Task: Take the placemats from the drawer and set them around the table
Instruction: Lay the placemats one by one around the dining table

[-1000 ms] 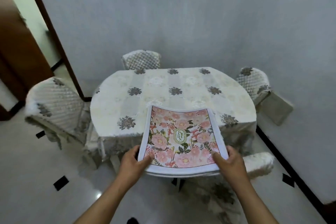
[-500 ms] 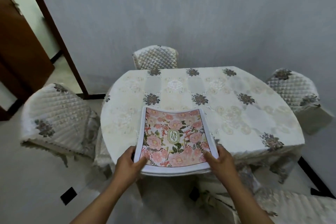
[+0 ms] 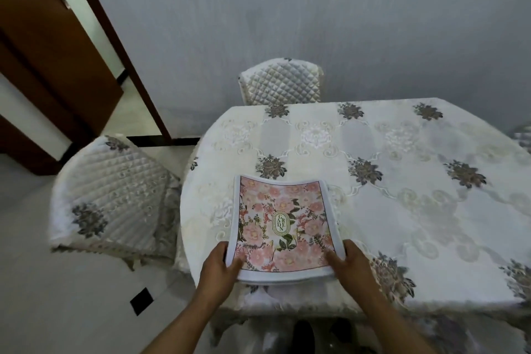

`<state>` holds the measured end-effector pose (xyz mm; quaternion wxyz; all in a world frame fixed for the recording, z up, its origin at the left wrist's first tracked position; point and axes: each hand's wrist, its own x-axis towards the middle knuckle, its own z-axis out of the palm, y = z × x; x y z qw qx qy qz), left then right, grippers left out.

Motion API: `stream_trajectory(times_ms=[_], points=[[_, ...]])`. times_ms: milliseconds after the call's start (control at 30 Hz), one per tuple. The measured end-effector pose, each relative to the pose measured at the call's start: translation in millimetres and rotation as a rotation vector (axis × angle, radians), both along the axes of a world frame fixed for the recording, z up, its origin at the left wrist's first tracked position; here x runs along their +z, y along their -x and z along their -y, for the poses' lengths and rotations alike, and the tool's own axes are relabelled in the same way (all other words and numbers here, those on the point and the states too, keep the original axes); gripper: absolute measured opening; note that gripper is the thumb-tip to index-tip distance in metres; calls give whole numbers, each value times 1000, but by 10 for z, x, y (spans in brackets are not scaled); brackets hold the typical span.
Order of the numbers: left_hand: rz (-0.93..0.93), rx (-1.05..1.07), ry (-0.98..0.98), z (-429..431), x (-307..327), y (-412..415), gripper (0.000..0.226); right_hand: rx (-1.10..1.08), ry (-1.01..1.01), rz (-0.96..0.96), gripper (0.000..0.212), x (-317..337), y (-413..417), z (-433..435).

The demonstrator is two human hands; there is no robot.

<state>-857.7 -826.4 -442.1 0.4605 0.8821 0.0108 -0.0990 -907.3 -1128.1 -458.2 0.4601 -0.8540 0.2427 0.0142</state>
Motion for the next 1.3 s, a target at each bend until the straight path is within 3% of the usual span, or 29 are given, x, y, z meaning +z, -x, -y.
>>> stream_trajectory(times_ms=[400, 500, 700, 933, 1300], points=[[-253, 25, -233, -38, -681, -395, 27, 142, 123, -391, 37, -769, -456, 76], [-270, -21, -262, -132, -690, -484, 35, 70, 221, -360, 41, -739, -463, -10], [-279, -147, -258, -293, -739, -623, 30, -43, 384, -310, 36, -735, -384, -306], [-263, -230, -217, -326, -395, -596, 8, -218, 265, -195, 18, -477, -433, -516], [-48, -248, -92, -227, -79, -501, 30, -292, 318, -65, 35, 82, -62, -165]])
